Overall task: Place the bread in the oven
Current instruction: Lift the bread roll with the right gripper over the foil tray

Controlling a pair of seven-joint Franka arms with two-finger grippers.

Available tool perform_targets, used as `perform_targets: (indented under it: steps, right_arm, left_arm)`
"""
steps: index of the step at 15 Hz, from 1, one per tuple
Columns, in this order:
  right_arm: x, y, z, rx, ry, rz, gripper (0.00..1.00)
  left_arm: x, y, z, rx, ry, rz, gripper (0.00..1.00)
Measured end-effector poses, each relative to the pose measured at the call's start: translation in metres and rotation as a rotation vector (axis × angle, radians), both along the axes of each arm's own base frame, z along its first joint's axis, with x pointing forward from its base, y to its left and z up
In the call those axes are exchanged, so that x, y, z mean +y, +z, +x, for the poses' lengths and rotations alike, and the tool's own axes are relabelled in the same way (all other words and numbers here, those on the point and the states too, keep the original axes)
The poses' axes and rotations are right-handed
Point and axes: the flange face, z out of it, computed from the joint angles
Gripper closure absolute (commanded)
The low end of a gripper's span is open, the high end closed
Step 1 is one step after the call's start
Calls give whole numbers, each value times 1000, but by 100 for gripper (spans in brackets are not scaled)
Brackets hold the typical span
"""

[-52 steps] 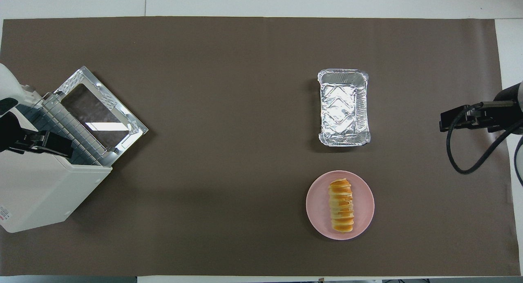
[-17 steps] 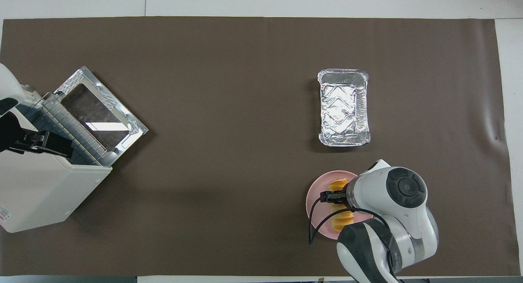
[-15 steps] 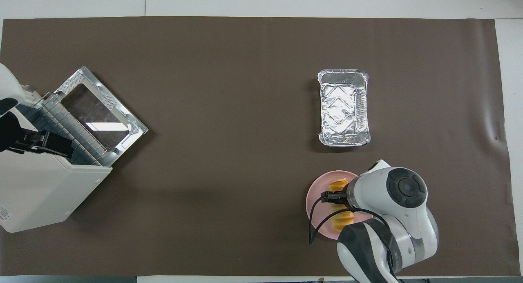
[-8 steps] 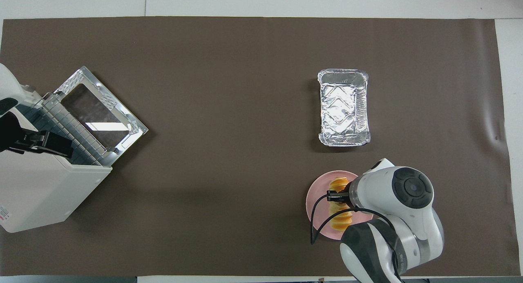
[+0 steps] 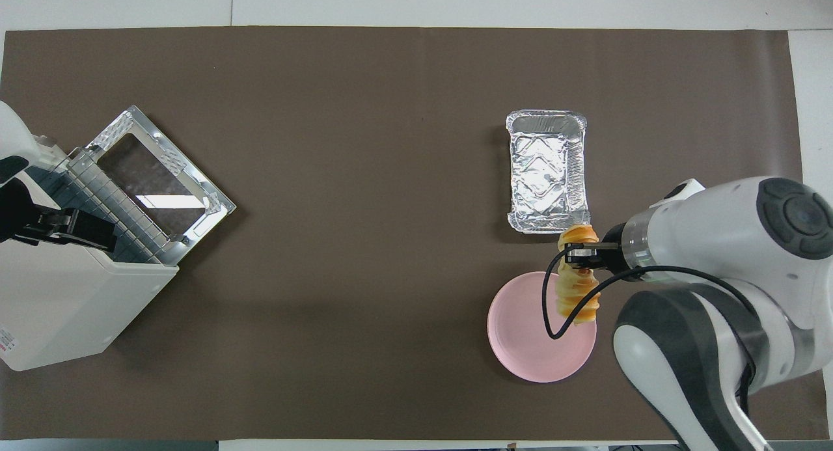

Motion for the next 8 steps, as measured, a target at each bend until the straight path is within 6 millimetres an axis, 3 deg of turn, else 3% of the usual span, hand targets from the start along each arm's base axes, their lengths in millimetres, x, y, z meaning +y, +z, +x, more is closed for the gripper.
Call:
perform_targets:
  steps: [4, 6, 8]
  right_arm:
    - [6, 16, 76, -59, -6, 9, 100]
    - [14, 6, 112, -91, -9, 11, 100]
    - [19, -17, 139, -116, -7, 9, 100]
  left_arm:
    - [0, 0, 0, 0, 0, 0, 0]
    - [0, 0, 0, 0, 0, 0, 0]
    - [0, 0, 0, 0, 0, 0, 0]
